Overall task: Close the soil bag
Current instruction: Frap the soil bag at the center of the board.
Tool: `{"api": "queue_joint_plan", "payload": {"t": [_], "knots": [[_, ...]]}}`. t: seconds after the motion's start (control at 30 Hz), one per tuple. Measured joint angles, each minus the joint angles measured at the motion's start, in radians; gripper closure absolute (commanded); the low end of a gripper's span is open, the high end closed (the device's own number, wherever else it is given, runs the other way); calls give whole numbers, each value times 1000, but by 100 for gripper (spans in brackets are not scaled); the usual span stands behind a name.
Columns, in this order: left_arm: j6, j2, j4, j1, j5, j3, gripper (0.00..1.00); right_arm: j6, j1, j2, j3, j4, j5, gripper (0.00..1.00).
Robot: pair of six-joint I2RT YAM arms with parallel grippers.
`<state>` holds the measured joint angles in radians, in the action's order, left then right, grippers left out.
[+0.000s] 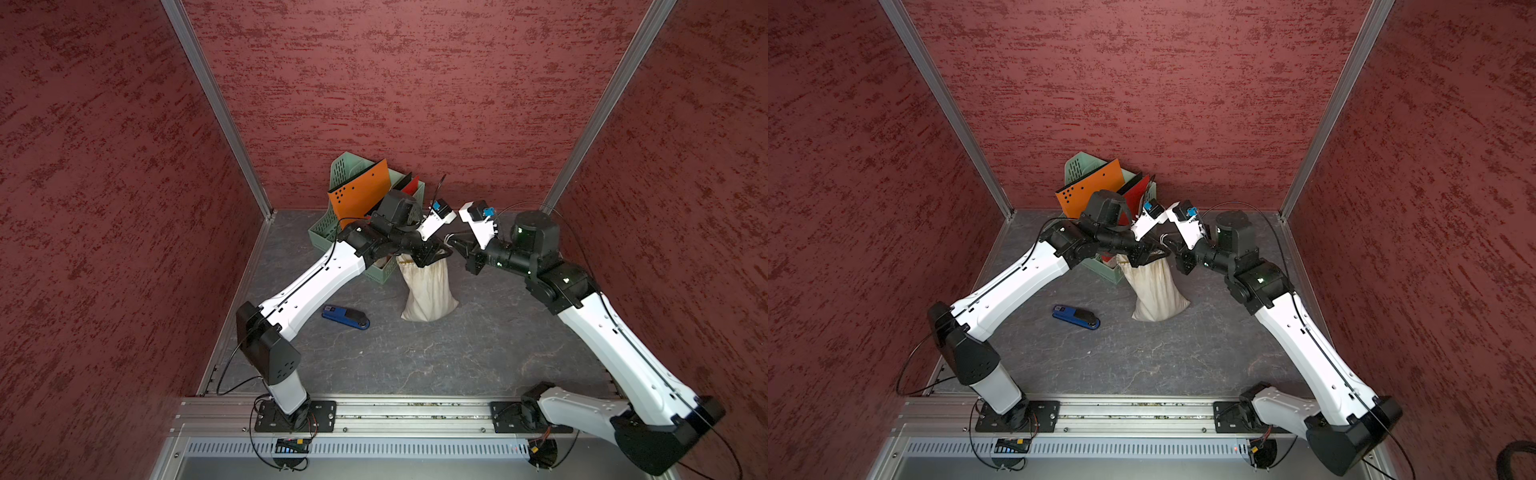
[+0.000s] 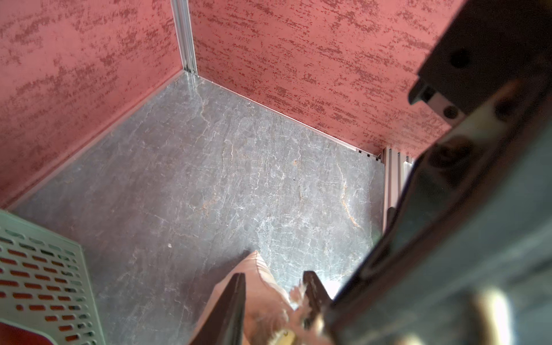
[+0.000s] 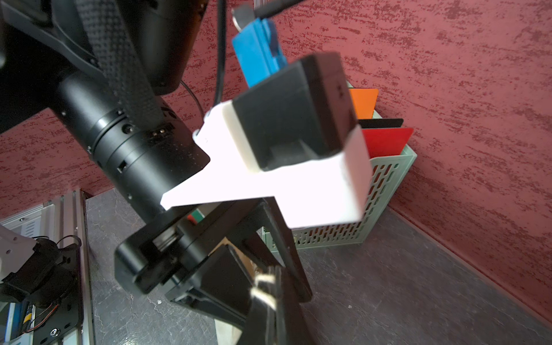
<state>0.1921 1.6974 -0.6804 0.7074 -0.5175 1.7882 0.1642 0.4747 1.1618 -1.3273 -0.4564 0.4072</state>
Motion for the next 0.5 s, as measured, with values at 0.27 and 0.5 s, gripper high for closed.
{"api": "queue_joint_plan", "payload": {"t": [0.27,0.5], "knots": [[19,5,-29,8,27,16,87,-11,-1,0,0,-1,-21,100],[76,5,-74,24,118,27,88,-42,-1,-2,0,-16,-96,100]]}}
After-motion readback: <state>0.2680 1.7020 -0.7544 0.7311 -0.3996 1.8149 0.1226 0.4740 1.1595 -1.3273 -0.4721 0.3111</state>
